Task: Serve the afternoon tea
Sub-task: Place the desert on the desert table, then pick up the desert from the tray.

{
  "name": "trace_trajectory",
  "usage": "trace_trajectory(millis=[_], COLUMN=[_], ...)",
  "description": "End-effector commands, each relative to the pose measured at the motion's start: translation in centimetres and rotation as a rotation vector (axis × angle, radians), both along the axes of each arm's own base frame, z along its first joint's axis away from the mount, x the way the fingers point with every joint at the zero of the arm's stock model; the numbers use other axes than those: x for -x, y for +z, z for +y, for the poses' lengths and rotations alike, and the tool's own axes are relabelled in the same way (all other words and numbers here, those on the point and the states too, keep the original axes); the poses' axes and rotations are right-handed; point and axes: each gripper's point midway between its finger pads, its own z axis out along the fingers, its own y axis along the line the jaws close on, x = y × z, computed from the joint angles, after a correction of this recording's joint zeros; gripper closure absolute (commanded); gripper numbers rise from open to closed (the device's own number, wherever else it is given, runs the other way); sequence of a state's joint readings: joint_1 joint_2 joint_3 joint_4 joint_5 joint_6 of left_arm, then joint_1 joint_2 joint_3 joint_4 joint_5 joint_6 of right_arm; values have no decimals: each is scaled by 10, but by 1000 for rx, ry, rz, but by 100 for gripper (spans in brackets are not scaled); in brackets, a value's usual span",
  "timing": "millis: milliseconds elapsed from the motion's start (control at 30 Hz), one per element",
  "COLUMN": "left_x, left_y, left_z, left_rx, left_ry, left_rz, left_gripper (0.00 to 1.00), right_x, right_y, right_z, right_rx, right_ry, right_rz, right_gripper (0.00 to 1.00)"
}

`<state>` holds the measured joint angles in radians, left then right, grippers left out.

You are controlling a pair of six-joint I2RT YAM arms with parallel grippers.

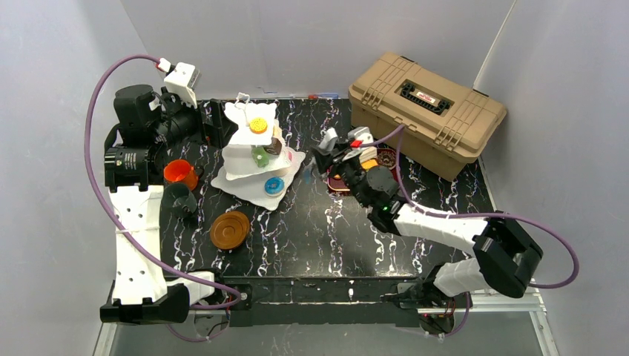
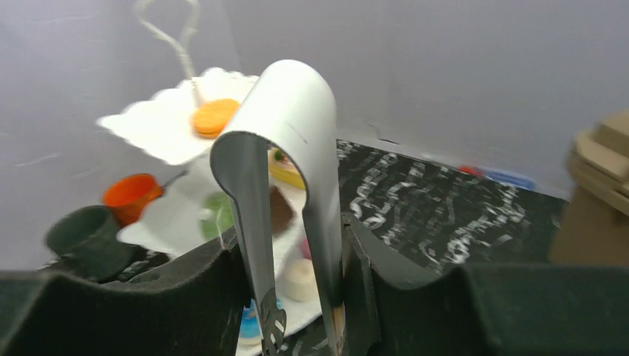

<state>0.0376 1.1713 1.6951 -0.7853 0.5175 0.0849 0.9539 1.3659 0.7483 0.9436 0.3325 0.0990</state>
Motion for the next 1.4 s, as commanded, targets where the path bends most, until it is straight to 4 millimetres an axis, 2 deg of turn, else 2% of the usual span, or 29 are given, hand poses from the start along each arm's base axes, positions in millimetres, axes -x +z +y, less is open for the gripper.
trace_trajectory(millis=[0, 100, 233, 533, 833, 1233, 1367], left_x=[9, 9, 8, 8, 7, 5, 5], left_y=[11, 12, 13, 13, 14, 15, 16], left_z=[-3, -4, -3, -2, -2, -1, -1], left_rx=[16, 18, 16, 9, 12, 9, 10], left_ry=[-18, -18, -16, -10, -7, -8, -8], left_rz=[-34, -33, -36, -37, -38, -38, -39], left_gripper=[6, 6, 6, 6, 6, 6, 6], right_x=[-31, -52, -75, -106, -125, -138, -138], right_y=[4, -13, -31, -67, -87, -92, -98], right_z=[-48, -66, -77, -72, -62, -54, -54], right_rx=[-6, 34, 80, 146, 154, 174, 190], right_ry=[-138, -176, -191, -170, -138, -136, -133], right_rz=[-4, 21, 50, 102, 121, 68, 68], right_gripper=[51, 51, 51, 51, 45, 46, 50])
